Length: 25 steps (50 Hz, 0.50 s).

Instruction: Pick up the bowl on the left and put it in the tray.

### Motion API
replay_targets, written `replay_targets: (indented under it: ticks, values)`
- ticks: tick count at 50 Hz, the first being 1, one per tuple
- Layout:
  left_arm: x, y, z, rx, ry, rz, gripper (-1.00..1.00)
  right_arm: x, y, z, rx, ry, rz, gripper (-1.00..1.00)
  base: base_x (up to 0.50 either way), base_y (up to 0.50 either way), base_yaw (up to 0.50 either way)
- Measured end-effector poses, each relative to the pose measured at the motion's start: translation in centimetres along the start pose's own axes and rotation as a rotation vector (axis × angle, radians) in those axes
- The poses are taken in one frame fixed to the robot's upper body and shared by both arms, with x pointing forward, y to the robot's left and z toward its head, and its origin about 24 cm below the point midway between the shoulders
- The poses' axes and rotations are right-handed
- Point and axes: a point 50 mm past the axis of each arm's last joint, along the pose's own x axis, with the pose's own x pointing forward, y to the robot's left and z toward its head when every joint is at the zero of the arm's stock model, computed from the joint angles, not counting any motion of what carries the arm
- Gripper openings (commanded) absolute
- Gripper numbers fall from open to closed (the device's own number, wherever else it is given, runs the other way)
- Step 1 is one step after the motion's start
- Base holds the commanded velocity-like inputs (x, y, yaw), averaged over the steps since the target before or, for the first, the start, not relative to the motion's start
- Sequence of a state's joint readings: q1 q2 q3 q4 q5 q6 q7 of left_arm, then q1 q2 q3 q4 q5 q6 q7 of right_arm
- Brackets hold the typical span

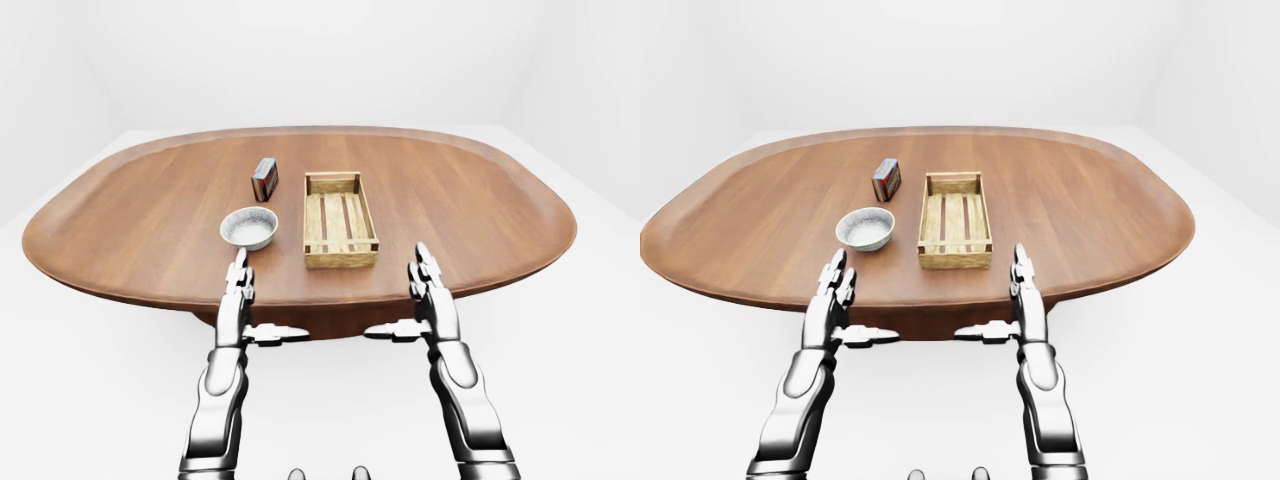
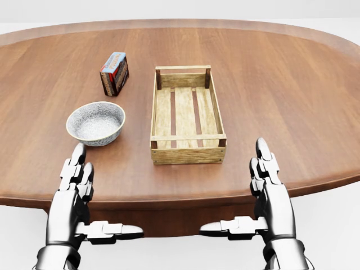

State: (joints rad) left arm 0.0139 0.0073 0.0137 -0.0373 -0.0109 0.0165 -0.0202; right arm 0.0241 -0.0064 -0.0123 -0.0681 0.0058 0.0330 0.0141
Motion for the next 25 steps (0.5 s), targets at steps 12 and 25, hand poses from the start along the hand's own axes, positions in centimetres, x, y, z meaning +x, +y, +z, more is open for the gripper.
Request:
replay_targets:
  ticks: [12,25]
  values:
    - [-1.1,0.6,1.5,-0.005,-0.029,-0.008,1.00,-1.5,-0.6,2.6,-0.016,-0.080,-0.005,1.00,0.00,0.00,0.00]
    - [-2.0,2.2,5.5,-0.038,-0.196,0.029,1.00,-3.0,-0.3,5.6,-0.047,-0.205,0.004,1.00,0.00,0.00,0.00]
